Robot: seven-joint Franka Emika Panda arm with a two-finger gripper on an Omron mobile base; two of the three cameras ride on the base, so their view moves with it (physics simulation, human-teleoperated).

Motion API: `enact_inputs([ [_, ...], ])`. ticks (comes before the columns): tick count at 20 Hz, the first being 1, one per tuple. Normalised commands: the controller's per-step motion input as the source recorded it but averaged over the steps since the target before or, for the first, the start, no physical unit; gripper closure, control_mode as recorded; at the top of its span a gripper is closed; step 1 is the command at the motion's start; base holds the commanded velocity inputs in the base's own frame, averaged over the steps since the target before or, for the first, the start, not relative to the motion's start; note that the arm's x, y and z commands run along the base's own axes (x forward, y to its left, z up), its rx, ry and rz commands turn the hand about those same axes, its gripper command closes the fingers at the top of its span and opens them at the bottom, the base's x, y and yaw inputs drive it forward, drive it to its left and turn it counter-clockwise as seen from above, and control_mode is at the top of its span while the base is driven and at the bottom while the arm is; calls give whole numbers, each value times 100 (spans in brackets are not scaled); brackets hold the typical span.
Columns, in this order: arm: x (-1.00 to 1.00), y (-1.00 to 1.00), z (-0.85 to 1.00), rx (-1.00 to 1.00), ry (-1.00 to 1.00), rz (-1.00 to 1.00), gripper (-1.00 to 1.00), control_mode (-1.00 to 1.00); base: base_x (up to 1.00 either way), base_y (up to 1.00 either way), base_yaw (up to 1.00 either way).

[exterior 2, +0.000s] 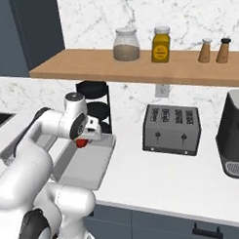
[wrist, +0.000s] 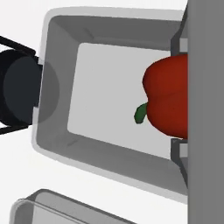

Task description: Place one bell pepper and one fish in each tupperware on the nearby counter, to pack two identical lunches.

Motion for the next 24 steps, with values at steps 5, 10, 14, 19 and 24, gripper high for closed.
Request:
enact_inputs([
  [5, 52, 0, -71, 0, 19, 0, 100, -100, 0, 0, 0],
  [10, 20, 0, -49, 0, 16, 0, 100, -100, 0, 0, 0],
  [14, 17, 11, -41, 0, 1, 0, 100, -100, 0, 0, 0],
  [19, 18, 9, -45, 0, 0, 0, 100, -100, 0, 0, 0],
  [24, -2, -3, 5, 0, -4, 0, -100, -100, 0, 0, 0],
])
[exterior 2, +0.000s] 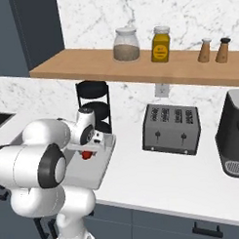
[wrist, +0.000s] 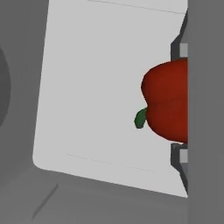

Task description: Place one bell pepper and one fish in each tupperware on the nearby counter, to pack two identical lunches.

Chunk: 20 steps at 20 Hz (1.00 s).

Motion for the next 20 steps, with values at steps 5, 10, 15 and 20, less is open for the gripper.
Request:
enact_inputs([
  [5, -4, -1, 42, 0, -7, -2, -100, -100, 0, 0, 0],
  [10, -31, -9, 16, 0, -4, -2, -100, -100, 0, 0, 0],
  [15, -99, -59, 62, 5, -13, -6, -100, -100, 0, 0, 0],
  [20, -100, -42, 86, 5, -14, -3, -100, -100, 0, 0, 0],
])
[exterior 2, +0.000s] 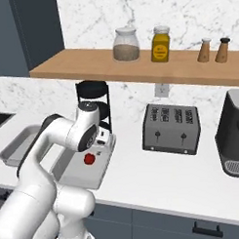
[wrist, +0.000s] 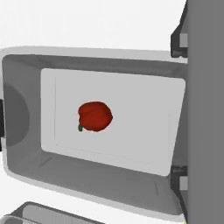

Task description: Place one bell pepper and one fish in each tupperware on the nearby counter, to pack two identical lunches.

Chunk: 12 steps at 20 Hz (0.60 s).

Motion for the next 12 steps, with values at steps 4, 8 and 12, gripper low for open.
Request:
enact_inputs([
  [4, -94, 22, 49, -7, -3, 3, -100, -100, 0, 0, 0],
  [8, -83, 36, 28, -15, -7, 5, -100, -100, 0, 0, 0],
  [12, -25, 2, 0, -2, 0, 0, -100, 100, -75, 0, 0],
])
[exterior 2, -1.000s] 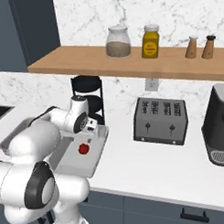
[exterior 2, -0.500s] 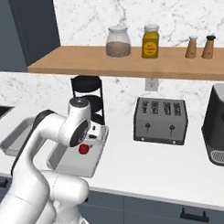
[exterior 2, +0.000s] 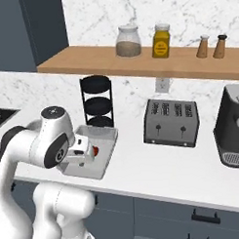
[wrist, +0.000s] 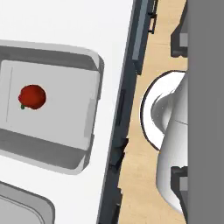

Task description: Place one bell pepper and one fish in each tupperware on the nearby counter, to pack two identical lunches.

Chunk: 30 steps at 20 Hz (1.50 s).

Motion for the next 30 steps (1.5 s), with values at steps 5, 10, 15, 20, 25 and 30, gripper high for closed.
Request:
enact_inputs([
  [5, 0, 0, 0, 0, 0, 0, -100, 100, -100, -47, -10],
  [10, 0, 0, 0, 0, 0, 0, -100, 100, -55, -98, -25],
  [15, 0, 0, 0, 0, 0, 0, -100, 100, -35, -100, -22],
  [20, 0, 0, 0, 0, 0, 0, -100, 100, -12, -100, -20],
  [25, 0, 0, 0, 0, 0, 0, -100, 100, 5, -100, -7],
  [30, 0, 0, 0, 0, 0, 0, -100, 100, 2, -100, -5],
])
